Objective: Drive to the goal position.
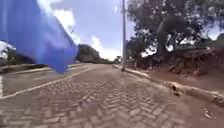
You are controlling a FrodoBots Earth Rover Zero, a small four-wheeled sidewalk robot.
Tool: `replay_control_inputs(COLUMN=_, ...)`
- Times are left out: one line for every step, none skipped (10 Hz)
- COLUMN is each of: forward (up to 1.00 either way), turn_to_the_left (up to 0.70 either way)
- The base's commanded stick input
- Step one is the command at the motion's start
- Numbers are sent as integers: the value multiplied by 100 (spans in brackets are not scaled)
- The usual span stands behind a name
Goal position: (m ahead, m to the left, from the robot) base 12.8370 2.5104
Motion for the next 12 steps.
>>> replay_control_inputs(forward=100, turn_to_the_left=0)
replay_control_inputs(forward=100, turn_to_the_left=0)
replay_control_inputs(forward=100, turn_to_the_left=0)
replay_control_inputs(forward=100, turn_to_the_left=0)
replay_control_inputs(forward=100, turn_to_the_left=0)
replay_control_inputs(forward=100, turn_to_the_left=0)
replay_control_inputs(forward=100, turn_to_the_left=0)
replay_control_inputs(forward=100, turn_to_the_left=0)
replay_control_inputs(forward=100, turn_to_the_left=0)
replay_control_inputs(forward=100, turn_to_the_left=0)
replay_control_inputs(forward=100, turn_to_the_left=0)
replay_control_inputs(forward=100, turn_to_the_left=0)
